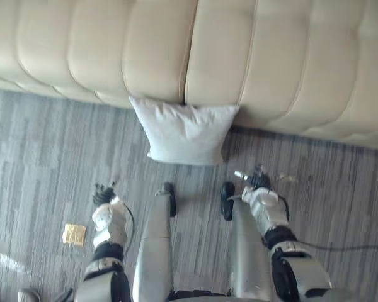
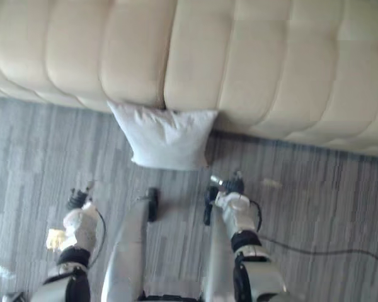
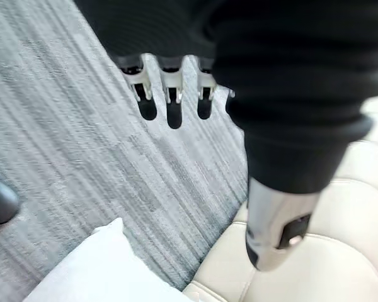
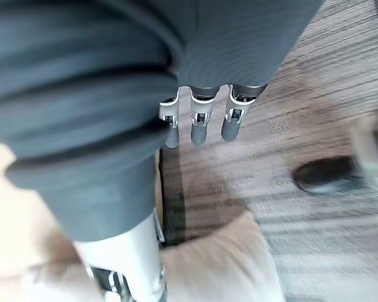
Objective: Pick up cushions and gather them together orderly.
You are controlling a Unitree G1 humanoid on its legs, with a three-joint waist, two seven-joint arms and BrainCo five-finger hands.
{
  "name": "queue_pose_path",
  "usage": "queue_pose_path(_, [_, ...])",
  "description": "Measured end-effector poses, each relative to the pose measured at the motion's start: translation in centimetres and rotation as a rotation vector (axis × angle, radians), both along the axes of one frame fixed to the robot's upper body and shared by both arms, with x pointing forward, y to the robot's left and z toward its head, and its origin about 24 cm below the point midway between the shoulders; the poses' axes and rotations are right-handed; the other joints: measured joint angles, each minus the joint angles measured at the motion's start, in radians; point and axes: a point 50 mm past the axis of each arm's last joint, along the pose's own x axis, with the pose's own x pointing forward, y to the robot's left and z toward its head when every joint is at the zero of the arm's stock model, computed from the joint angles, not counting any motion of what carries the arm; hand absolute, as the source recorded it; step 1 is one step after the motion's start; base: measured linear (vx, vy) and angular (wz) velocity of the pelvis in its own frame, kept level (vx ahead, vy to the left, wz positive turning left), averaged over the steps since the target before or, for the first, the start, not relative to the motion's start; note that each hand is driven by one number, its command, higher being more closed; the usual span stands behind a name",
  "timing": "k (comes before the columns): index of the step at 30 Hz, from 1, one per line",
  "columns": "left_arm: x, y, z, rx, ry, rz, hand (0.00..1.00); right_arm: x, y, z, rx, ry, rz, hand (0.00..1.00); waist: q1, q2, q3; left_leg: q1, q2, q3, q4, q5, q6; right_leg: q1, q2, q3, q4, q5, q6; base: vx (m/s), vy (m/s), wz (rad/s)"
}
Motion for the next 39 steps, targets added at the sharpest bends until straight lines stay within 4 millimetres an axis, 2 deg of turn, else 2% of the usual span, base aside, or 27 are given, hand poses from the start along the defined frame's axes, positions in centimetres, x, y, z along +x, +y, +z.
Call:
queue_pose_path(4, [2.8,1.2,6.9,0.09,-0.178,-0.007,0.0,2.6,-1.1,6.3,0.011,-0.173,-0.033,0.0,-0.001,-0.001,0.04,-0.164,0.002,-0.015,0.094,0.012,-0.003,-0.158,0.009,0.004,0.092,0.01,-0.007,-0.08,-0.003,0.0])
queue_pose_path(5, [3.2,1.3,7.9,0.104,-0.203,-0.012,0.0,2.8,-1.3,7.3,0.011,-0.2,-0.04,0.0,-0.001,0.0,0.045,-0.193,0.002,-0.018,0.111,0.011,-0.002,-0.188,0.009,0.004,0.107,0.009,-0.005,-0.06,0.01,-0.02])
queue_pose_path(7, [4.2,0.9,10.5,0.133,-0.267,-0.037,0.0,3.6,-1.6,10.4,0.034,-0.288,-0.055,0.0,-0.001,0.0,0.056,-0.268,0.002,-0.025,0.156,0.01,-0.002,-0.26,0.013,0.006,0.148,0.008,-0.004,-0.06,0.018,-0.02])
queue_pose_path(11, [5.5,-0.5,13.3,0.188,-0.322,-0.091,0.0,4.2,-1.3,13.5,0.042,-0.374,-0.054,0.0,0.0,0.002,0.061,-0.365,0.002,-0.036,0.217,0.001,-0.003,-0.355,0.012,0.008,0.208,-0.004,0.007,-0.08,0.022,-0.01])
queue_pose_path(13, [6.1,-1.6,14.4,0.247,-0.327,-0.134,0.0,4.4,-1.1,14.7,0.057,-0.407,-0.055,0.0,0.005,0.003,0.062,-0.405,0.001,-0.036,0.239,-0.003,0.002,-0.399,0.011,0.012,0.232,-0.004,0.008,-0.07,0.027,-0.03])
queue_pose_path(15, [6.9,-3.4,16.5,0.332,-0.35,-0.192,0.0,4.7,-0.6,16.4,0.095,-0.454,-0.054,0.0,0.005,0.004,0.063,-0.455,-0.004,-0.038,0.252,0.0,-0.008,-0.453,0.009,0.018,0.254,-0.003,0.005,-0.06,0.026,0.03])
queue_pose_path(18, [7.4,-4.6,18.9,0.39,-0.396,-0.215,0.0,4.9,0.8,19.2,0.116,-0.528,-0.033,0.0,0.005,0.008,0.069,-0.502,0.002,-0.049,0.259,0.007,-0.017,-0.493,0.011,0.009,0.249,0.008,0.001,-0.03,0.031,-0.1])
queue_pose_path(20, [7.8,-6.2,20.6,0.449,-0.426,-0.248,0.0,4.5,2.1,21.8,0.138,-0.631,-0.019,0.0,0.004,0.011,0.081,-0.529,0.002,-0.052,0.259,0.01,-0.021,-0.52,0.011,0.007,0.249,0.013,-0.002,-0.01,0.04,-0.02])
queue_pose_path(22, [8.0,-7.3,21.3,0.485,-0.432,-0.268,0.0,4.3,2.7,22.8,0.15,-0.67,-0.012,0.0,0.004,0.01,0.082,-0.541,0.002,-0.05,0.259,0.014,-0.025,-0.536,0.01,0.009,0.255,0.015,0.0,0.01,0.018,0.07])
queue_pose_path(24, [8.2,-8.4,22.2,0.549,-0.432,-0.265,0.0,4.3,4.4,23.8,0.162,-0.693,0.017,0.0,0.002,0.01,0.082,-0.551,0.002,-0.045,0.262,0.02,-0.023,-0.553,0.011,0.015,0.273,0.013,-0.013,0.03,0.005,0.09])
queue_pose_path(29, [8.1,-8.8,24.5,0.6,-0.426,-0.19,0.0,3.7,6.8,24.9,0.182,-0.744,0.065,0.0,0.002,0.01,0.083,-0.569,0.014,-0.039,0.264,0.018,-0.026,-0.581,0.02,0.018,0.28,0.01,-0.017,0.03,0.011,-0.05])
queue_pose_path(30, [8.2,-8.9,24.9,0.586,-0.425,-0.18,0.0,3.4,7.2,25.1,0.19,-0.76,0.069,1.0,0.002,0.01,0.083,-0.575,0.02,-0.041,0.267,0.018,-0.027,-0.587,0.027,0.018,0.28,0.01,-0.017,0.0,0.021,-0.1])
queue_pose_path(31, [8.1,-9.0,25.2,0.58,-0.424,-0.165,1.0,3.2,7.5,25.5,0.203,-0.778,0.076,1.0,0.002,0.01,0.083,-0.581,0.022,-0.042,0.268,0.018,-0.028,-0.594,0.029,0.018,0.28,0.006,-0.012,0.0,0.026,-0.1])
queue_pose_path(34, [7.8,-9.4,26.1,0.604,-0.432,-0.139,1.0,2.7,8.4,25.8,0.238,-0.816,0.109,1.0,0.0,0.01,0.083,-0.601,0.023,-0.049,0.268,0.018,-0.039,-0.614,0.03,0.012,0.28,0.01,-0.017,0.0,0.007,-0.02])
queue_pose_path(39, [7.4,-9.7,27.7,0.663,-0.448,-0.081,1.0,2.5,8.6,25.3,0.31,-0.829,0.119,1.0,0.001,0.009,0.084,-0.622,0.019,-0.063,0.267,0.024,-0.049,-0.633,0.029,0.001,0.285,0.01,-0.022,0.01,0.01,0.04])
